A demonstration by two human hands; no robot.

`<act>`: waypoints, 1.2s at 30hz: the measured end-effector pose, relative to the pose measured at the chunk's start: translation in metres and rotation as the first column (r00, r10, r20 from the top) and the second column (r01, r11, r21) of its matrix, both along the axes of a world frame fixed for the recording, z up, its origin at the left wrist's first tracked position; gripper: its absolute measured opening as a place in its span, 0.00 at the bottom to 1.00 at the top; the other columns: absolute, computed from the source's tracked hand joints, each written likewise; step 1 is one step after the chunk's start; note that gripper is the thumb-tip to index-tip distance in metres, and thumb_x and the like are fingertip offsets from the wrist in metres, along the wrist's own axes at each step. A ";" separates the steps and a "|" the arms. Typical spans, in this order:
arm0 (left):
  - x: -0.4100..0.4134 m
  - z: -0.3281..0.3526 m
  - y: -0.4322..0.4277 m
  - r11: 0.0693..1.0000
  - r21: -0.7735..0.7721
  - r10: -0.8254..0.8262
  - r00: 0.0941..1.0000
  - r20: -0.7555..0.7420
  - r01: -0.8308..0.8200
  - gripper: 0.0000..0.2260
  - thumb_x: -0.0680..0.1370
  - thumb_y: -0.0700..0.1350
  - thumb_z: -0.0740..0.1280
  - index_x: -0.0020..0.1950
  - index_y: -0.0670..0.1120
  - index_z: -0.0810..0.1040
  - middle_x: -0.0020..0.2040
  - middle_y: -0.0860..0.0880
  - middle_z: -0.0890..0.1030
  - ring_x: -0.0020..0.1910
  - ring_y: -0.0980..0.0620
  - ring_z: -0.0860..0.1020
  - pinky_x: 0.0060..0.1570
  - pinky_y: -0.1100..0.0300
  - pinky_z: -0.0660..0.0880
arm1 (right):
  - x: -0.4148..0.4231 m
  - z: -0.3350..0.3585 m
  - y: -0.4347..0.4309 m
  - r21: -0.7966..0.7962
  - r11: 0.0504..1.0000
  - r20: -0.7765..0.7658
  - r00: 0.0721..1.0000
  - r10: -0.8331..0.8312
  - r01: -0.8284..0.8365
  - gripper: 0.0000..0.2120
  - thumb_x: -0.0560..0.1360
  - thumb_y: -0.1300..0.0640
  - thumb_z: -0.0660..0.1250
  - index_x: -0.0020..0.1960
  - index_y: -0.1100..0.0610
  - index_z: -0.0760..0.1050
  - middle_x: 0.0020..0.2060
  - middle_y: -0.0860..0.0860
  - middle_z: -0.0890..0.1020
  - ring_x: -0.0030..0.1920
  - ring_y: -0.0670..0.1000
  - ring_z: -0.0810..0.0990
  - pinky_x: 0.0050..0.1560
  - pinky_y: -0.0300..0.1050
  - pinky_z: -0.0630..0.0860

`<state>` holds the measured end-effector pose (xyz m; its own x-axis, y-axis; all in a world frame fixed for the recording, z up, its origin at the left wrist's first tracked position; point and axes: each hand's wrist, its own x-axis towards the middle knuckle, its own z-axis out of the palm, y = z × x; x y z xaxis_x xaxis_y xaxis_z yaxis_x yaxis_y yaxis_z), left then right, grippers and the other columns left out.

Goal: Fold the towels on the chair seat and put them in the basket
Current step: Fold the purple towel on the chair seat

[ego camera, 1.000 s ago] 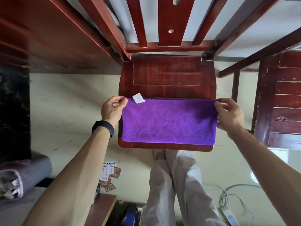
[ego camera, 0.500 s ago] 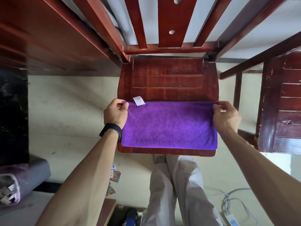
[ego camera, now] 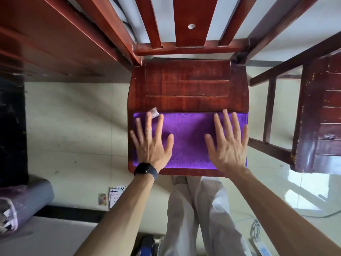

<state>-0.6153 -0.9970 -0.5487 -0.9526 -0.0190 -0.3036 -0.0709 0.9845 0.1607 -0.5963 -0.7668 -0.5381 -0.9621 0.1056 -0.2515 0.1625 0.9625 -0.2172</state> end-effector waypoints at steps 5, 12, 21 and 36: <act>0.002 -0.021 -0.016 0.997 -0.073 0.005 0.999 0.054 -0.001 0.33 0.77 0.68 0.53 0.79 0.61 0.47 0.81 0.47 0.43 0.78 0.36 0.40 0.68 0.25 0.48 | -0.001 -0.027 0.033 0.061 0.995 0.067 0.995 0.076 -0.080 0.34 0.79 0.33 0.52 0.81 0.45 0.52 0.81 0.50 0.53 0.81 0.52 0.48 0.76 0.69 0.45; -0.042 -0.009 -0.020 0.963 -0.127 -0.231 0.972 0.054 0.236 0.32 0.78 0.67 0.53 0.79 0.61 0.49 0.81 0.46 0.46 0.78 0.35 0.46 0.68 0.27 0.50 | 0.020 -0.006 0.027 0.093 0.994 0.106 0.992 -0.062 0.053 0.36 0.77 0.30 0.55 0.81 0.43 0.53 0.79 0.49 0.58 0.80 0.54 0.50 0.75 0.69 0.45; -0.141 0.011 0.093 0.772 -0.139 -0.628 0.778 -0.008 0.621 0.34 0.77 0.45 0.64 0.79 0.62 0.53 0.81 0.49 0.50 0.80 0.44 0.50 0.73 0.34 0.44 | 0.101 0.027 -0.010 -0.112 0.951 0.179 0.947 -0.266 0.288 0.31 0.74 0.35 0.60 0.74 0.45 0.69 0.61 0.51 0.76 0.60 0.57 0.75 0.58 0.55 0.72; 0.072 0.026 0.030 0.632 0.298 0.583 0.692 0.425 -0.715 0.15 0.71 0.55 0.70 0.47 0.44 0.82 0.41 0.45 0.84 0.47 0.43 0.81 0.47 0.51 0.78 | 0.069 0.026 -0.008 -0.241 0.488 0.593 0.525 -0.611 0.839 0.15 0.74 0.51 0.72 0.57 0.57 0.78 0.51 0.54 0.85 0.55 0.56 0.82 0.58 0.47 0.74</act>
<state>-0.5432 -0.9668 -0.5222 -0.6174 -0.4128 -0.6696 -0.7684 0.4987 0.4011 -0.5269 -0.7750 -0.5121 -0.3809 0.4820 -0.7890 0.9238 0.2350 -0.3024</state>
